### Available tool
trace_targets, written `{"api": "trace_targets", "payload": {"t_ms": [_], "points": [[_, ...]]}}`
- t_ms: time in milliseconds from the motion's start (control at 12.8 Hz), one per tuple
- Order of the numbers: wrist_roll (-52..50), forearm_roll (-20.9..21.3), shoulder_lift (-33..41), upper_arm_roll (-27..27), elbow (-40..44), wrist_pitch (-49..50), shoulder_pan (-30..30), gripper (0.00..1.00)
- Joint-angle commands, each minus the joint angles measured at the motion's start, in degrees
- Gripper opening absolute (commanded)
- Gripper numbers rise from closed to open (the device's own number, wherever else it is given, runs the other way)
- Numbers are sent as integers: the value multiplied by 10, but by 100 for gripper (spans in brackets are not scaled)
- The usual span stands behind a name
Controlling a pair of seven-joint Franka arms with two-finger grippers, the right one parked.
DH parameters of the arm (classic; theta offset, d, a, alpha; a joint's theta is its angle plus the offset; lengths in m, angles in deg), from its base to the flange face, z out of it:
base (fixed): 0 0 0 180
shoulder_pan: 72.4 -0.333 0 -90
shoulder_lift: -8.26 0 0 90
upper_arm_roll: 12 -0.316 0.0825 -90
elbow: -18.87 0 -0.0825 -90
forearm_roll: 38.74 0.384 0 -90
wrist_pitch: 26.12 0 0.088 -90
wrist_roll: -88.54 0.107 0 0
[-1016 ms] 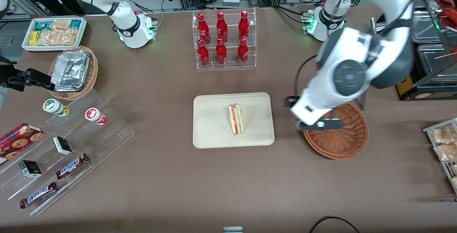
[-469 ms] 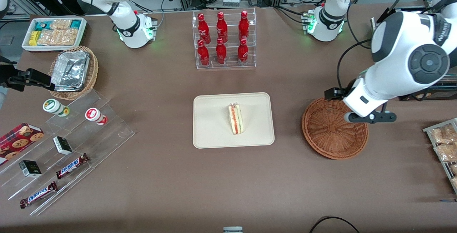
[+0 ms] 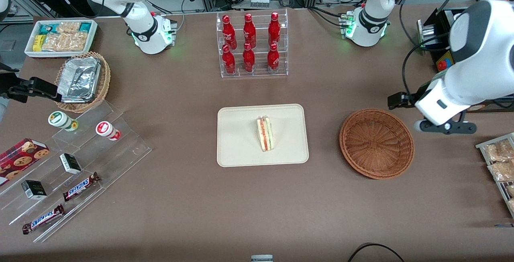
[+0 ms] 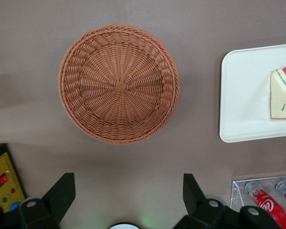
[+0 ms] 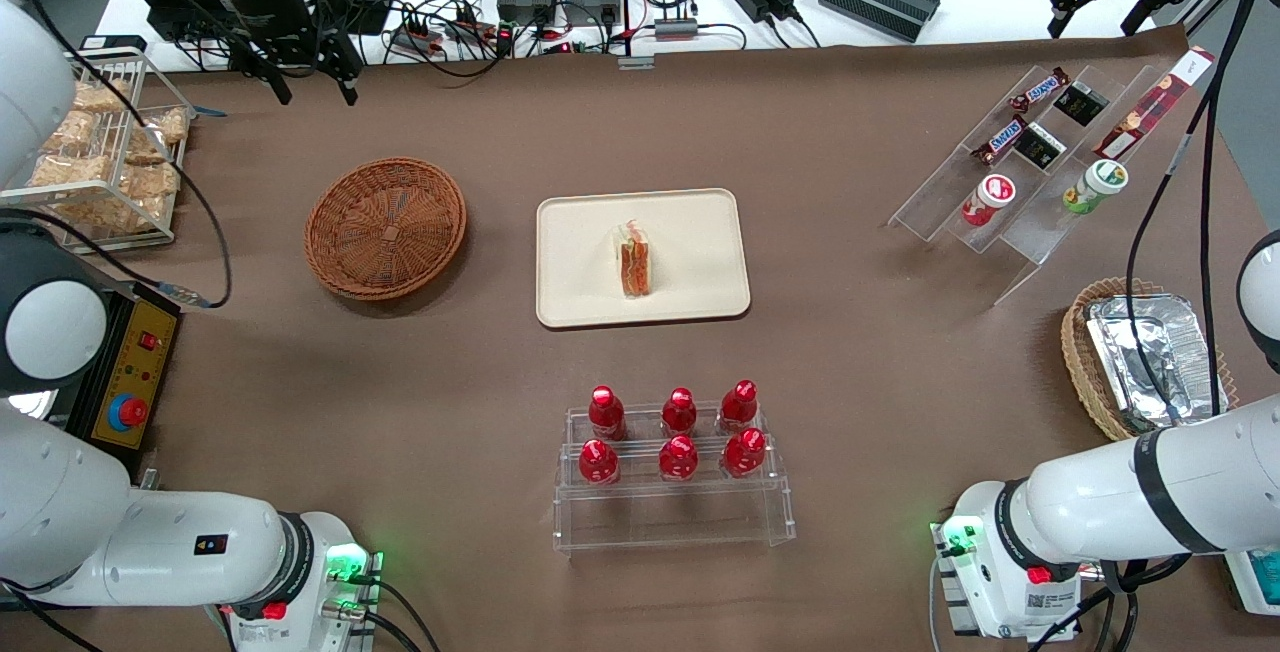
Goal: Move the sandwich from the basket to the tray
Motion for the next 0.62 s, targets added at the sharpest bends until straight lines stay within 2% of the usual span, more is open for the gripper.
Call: {"api": "trace_targets", "payload": {"t_ms": [0, 78, 234, 547], "points": [[60, 2, 45, 24, -24, 16, -50, 100], [76, 3, 52, 21, -23, 22, -50, 100], [90, 36, 64, 20, -21, 28, -51, 100], [116, 29, 74, 0, -19, 31, -49, 100]]}}
